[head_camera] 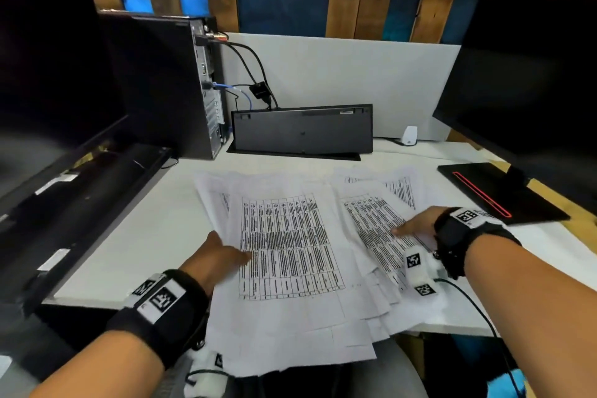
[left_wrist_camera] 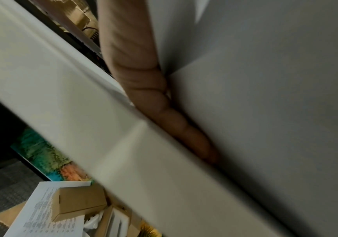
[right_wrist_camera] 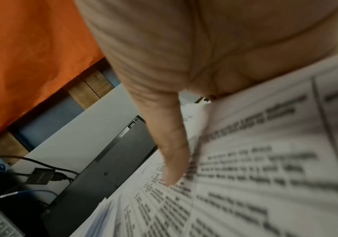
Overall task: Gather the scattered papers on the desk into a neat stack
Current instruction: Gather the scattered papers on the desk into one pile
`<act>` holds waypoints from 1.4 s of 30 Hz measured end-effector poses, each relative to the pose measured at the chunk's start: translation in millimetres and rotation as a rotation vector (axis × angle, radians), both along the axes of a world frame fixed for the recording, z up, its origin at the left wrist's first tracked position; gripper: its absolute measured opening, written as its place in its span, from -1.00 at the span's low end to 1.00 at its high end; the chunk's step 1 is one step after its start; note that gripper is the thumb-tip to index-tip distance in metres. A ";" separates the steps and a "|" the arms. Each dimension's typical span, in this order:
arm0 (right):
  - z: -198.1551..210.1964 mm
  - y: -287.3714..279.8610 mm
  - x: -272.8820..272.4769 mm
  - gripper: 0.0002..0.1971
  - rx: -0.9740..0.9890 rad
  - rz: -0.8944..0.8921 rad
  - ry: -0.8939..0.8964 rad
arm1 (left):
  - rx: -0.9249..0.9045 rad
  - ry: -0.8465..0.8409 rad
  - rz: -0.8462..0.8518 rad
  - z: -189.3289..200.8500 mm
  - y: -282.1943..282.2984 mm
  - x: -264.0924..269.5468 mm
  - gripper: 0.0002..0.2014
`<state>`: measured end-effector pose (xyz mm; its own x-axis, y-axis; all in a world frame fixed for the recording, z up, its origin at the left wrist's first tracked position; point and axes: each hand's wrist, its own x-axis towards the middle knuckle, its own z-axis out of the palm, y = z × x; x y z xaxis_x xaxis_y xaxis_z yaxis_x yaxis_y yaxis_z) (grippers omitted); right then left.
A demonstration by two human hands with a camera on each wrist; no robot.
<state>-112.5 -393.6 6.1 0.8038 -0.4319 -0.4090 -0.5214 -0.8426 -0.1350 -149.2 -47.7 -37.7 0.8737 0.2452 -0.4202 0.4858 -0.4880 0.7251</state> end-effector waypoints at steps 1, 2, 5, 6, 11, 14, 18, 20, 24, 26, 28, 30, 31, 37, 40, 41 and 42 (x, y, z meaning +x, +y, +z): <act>-2.4 -0.4 3.9 -0.23 0.018 -0.005 0.001 | 0.009 0.011 -0.003 -2.2 -0.4 3.9 -0.23; -5.7 -2.0 7.1 -0.25 0.017 -0.006 -0.017 | 0.026 0.024 -0.005 -0.3 -1.3 4.7 -0.29; -7.2 -11.5 16.6 -0.41 0.003 -0.007 -0.180 | 0.053 0.045 -0.022 -0.5 -3.3 7.2 -0.50; -0.5 -16.5 18.3 -0.50 -0.001 -0.004 -0.269 | 0.058 0.049 -0.029 1.2 -4.0 6.2 -0.50; 87.6 -27.3 4.7 -0.79 -0.100 0.045 -0.743 | -0.044 0.014 0.026 -6.7 -0.6 8.8 -0.27; 143.7 -10.8 -12.8 -0.73 -0.071 0.121 -1.034 | -0.117 0.012 0.053 -10.5 1.1 11.0 -0.25; 188.9 2.1 -14.1 -0.71 0.271 0.126 -1.193 | -0.215 0.001 0.082 -10.9 2.6 9.7 -0.27; 186.3 5.9 -5.4 -0.70 0.470 0.108 -1.085 | -0.221 -0.004 0.109 -12.7 2.2 10.5 -0.32; 120.2 25.0 8.7 -0.62 0.665 0.070 -0.643 | -0.149 -0.025 0.028 -19.4 5.8 15.5 -0.44; 73.8 35.4 8.8 -0.60 0.479 0.150 -0.426 | -0.179 -0.015 0.073 -14.9 4.0 11.5 -0.48; 32.1 47.7 4.7 -0.61 0.226 0.326 -0.174 | -0.122 -0.069 0.081 -14.0 3.6 11.6 -0.50; 3.4 56.4 0.9 -0.59 0.035 0.417 0.007 | -0.160 -0.145 0.028 -24.6 9.4 17.0 -0.57; -5.4 58.9 0.4 -0.57 -0.008 0.421 0.038 | -0.229 -0.237 0.016 -24.7 8.0 15.9 -0.60; -17.1 59.5 16.9 -0.76 0.119 0.318 -0.178 | -0.235 -0.077 -0.066 -28.7 12.7 14.0 -0.07; -20.5 60.1 21.9 -0.76 0.232 0.273 -0.262 | -0.310 -0.095 -0.123 -54.8 23.7 25.1 -0.11; -21.4 59.7 22.9 -0.75 0.223 0.251 -0.279 | -0.323 -0.091 -0.142 -55.3 26.0 22.6 -0.18; -19.8 60.0 22.4 -0.80 0.181 0.234 -0.295 | -0.335 -0.080 -0.154 -49.8 24.8 19.8 -0.17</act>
<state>-90.0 -333.6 -13.7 0.9659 -0.1658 -0.1991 -0.2354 -0.8825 -0.4071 -129.5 -22.8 -87.5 0.9228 -0.0314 -0.3839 0.3605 -0.2805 0.8896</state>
